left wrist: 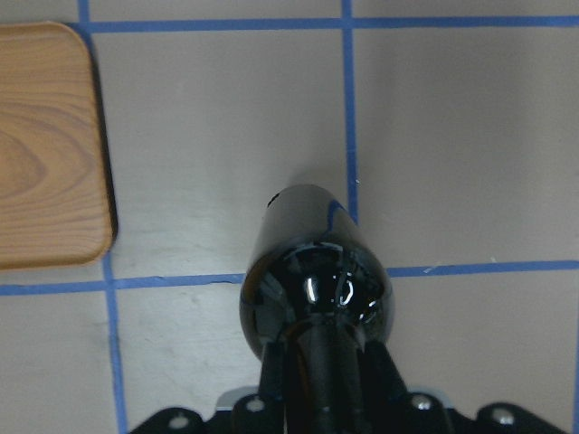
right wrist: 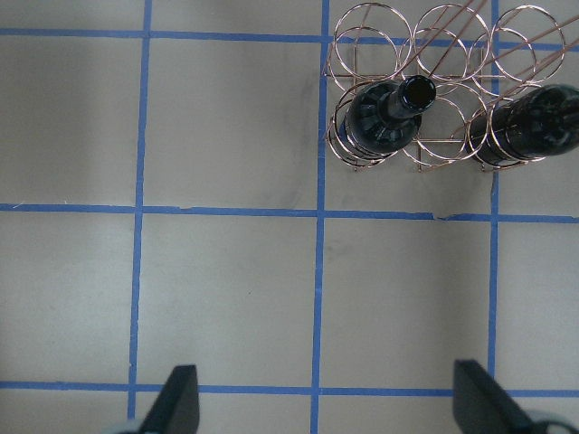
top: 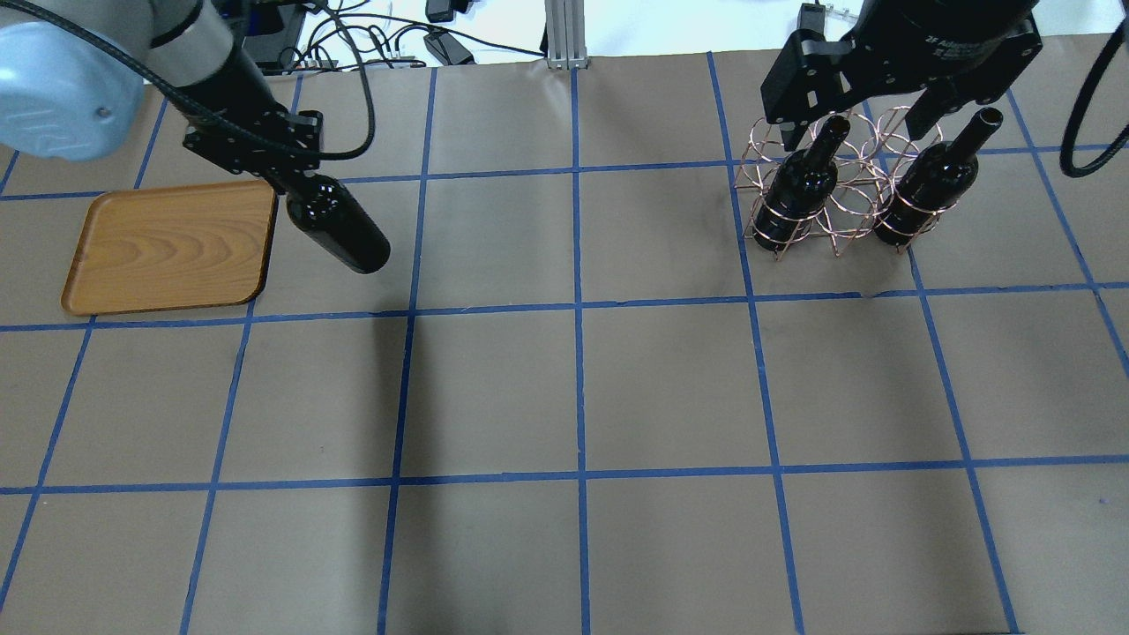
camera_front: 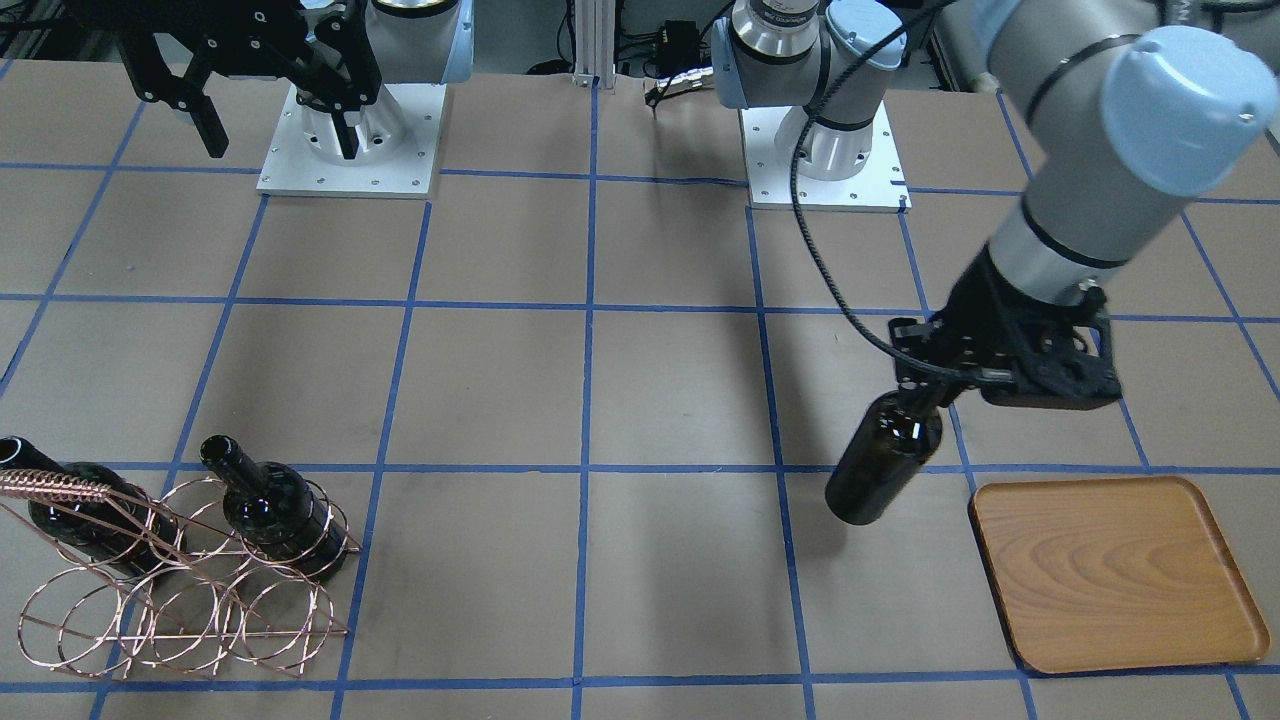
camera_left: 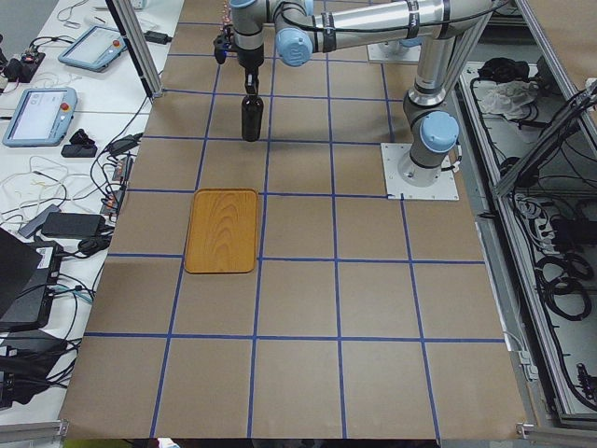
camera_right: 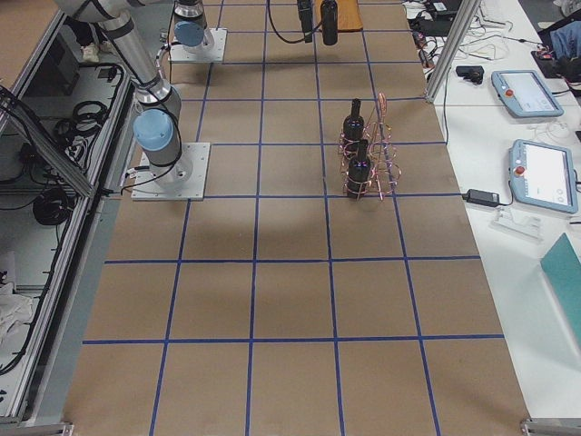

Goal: Take wine from basket and place on tray
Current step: 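Carry the bottle with the left gripper onto the wooden tray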

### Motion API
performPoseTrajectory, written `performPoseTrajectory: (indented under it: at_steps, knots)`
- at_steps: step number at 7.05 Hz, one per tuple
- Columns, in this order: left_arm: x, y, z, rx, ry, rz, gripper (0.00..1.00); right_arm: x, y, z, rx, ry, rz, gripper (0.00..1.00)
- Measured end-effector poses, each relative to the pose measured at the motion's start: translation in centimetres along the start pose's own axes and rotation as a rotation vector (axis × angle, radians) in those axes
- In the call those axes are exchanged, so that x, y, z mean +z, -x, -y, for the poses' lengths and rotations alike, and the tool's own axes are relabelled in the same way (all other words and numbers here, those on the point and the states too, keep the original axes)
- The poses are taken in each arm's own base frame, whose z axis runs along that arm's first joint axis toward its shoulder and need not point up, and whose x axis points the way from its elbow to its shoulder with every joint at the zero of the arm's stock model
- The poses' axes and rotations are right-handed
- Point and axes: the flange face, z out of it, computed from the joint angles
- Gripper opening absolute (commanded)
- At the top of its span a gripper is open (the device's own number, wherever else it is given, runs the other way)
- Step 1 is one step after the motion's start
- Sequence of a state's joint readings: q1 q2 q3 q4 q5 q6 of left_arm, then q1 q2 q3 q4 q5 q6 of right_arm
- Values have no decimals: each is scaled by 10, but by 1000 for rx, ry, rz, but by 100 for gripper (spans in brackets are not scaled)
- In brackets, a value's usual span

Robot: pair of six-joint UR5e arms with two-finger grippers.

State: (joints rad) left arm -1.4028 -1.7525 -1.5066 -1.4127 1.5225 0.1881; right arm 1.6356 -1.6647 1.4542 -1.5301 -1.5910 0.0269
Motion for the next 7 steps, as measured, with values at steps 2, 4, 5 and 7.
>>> performPoseTrajectory:
  at_steps: [2, 4, 5, 7]
  knots:
    - [0, 94, 13, 41, -9, 0, 0, -3, 1, -5, -2, 4, 1, 100]
    - [17, 157, 25, 123, -7, 11, 0, -5, 2, -11, -5, 24, 3, 100]
    - [29, 185, 32, 151, -10, 13, 0, -4, 2, -11, -8, 29, 4, 100]
    - [55, 221, 35, 159, 6, -5, 0, -3, 3, -11, -11, 31, 5, 100]
